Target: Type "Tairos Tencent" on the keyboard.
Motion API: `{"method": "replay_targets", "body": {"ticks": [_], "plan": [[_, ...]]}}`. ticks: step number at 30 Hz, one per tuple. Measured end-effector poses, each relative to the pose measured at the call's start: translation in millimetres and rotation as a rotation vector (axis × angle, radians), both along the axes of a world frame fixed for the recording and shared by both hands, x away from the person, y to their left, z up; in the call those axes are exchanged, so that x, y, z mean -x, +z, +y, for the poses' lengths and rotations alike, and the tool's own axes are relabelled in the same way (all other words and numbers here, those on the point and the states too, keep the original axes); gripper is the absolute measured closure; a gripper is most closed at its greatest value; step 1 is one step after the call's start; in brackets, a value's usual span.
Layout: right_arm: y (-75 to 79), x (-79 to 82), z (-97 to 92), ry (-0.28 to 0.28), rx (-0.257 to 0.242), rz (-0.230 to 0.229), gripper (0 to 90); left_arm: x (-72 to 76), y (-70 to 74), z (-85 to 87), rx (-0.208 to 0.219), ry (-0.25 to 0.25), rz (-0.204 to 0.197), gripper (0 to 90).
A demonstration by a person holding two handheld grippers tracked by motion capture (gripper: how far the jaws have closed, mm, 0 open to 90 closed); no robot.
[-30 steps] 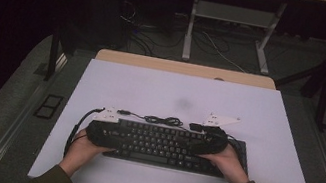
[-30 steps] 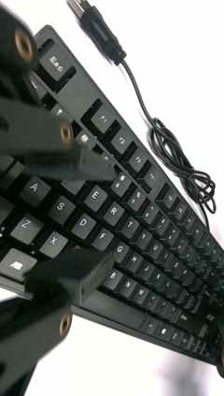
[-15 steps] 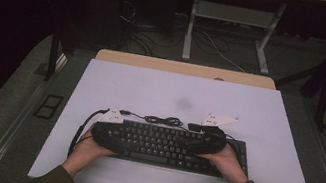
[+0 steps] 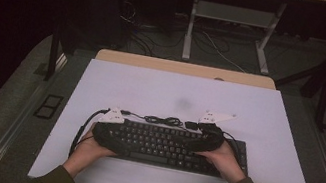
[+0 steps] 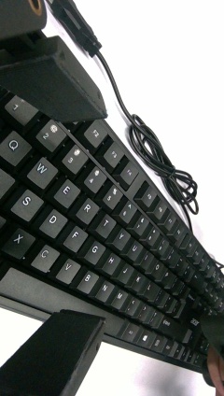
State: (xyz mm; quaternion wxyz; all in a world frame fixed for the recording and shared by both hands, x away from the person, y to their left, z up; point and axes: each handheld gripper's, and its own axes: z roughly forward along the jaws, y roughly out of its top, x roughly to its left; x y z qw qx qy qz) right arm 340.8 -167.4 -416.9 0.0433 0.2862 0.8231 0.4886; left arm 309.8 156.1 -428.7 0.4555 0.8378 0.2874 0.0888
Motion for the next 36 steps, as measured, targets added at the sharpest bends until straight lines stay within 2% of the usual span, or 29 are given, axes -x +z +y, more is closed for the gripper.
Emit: {"method": "replay_targets", "body": {"ticks": [5,10,17,18,22,23,28,30,36], "plan": [[1.5,-0.7,2.9,0.01,-0.009,0.008,30.8,-0.2,-0.3,-1.7,-0.008,0.001,0.004,0.7],[2.7,-2.5,7.5,0.033,-0.017,0.011,41.3,0.2,-0.5,-3.5,-0.01,0.003,0.002,0.0],[3.3,-3.7,13.7,0.05,-0.018,0.016,51.4,0.1,-1.1,-4.3,-0.014,-0.004,0.005,0.0],[3.2,-4.0,16.2,0.06,-0.016,0.014,55.1,0.0,-1.4,-4.4,-0.011,-0.004,0.006,0.0],[2.6,-4.5,20.8,0.073,-0.007,0.017,60.0,-0.3,-1.4,-4.0,-0.007,-0.006,0.005,0.0],[2.0,-4.3,24.1,0.083,-0.003,0.019,64.7,-0.3,-1.4,-3.9,-0.007,-0.007,0.004,0.0],[0.9,-3.2,29.7,0.104,0.007,0.019,74.1,0.0,-0.7,-3.3,0.0,-0.007,-0.003,0.0],[-1.3,-2.3,32.7,0.121,0.021,0.026,80.9,0.0,-0.8,-3.2,-0.001,-0.007,-0.004,0.0],[-5.6,-1.1,37.1,0.146,0.051,0.032,89.1,-0.1,-0.8,-2.9,0.004,-0.005,-0.005,0.0]]}}
